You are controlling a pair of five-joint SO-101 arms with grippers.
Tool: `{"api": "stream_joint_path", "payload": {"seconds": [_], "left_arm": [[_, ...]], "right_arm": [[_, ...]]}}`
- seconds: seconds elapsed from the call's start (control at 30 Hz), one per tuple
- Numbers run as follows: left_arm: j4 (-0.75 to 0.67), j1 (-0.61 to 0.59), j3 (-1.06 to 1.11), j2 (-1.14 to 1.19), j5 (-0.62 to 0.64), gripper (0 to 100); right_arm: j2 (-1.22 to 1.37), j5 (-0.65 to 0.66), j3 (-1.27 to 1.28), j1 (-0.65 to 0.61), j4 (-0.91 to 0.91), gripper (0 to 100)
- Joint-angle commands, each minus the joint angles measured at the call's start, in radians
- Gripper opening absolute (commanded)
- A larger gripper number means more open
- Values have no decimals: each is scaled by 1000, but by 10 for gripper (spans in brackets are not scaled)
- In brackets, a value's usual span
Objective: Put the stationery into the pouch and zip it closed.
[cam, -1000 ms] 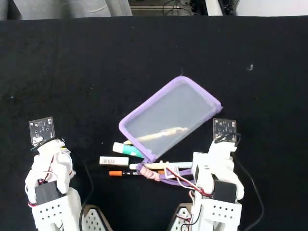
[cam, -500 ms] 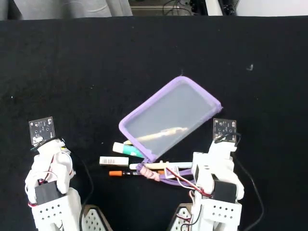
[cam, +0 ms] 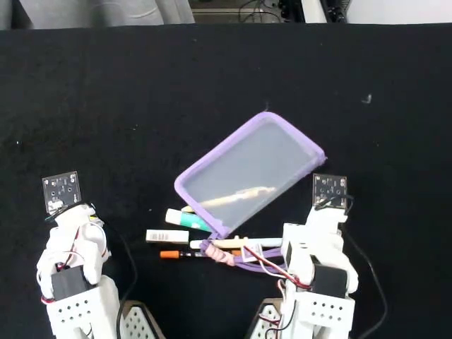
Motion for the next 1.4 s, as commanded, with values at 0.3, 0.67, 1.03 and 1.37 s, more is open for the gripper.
{"api": "stream_joint_path", "payload": {"seconds": [0.3,0.67,1.03,1.37], "left_arm": [[-20,-10,27,-2,-11,33],[-20,-10,27,-2,-11,33],[-20,-10,27,-2,-11,33],[-20,-12,27,-2,-11,33]], "right_arm": [[-96,-3,-5,15,5,12],[-96,-3,-5,-25,5,15],[-97,-2,-5,-270,29,15],[-97,-2,-24,-278,-261,15]]}}
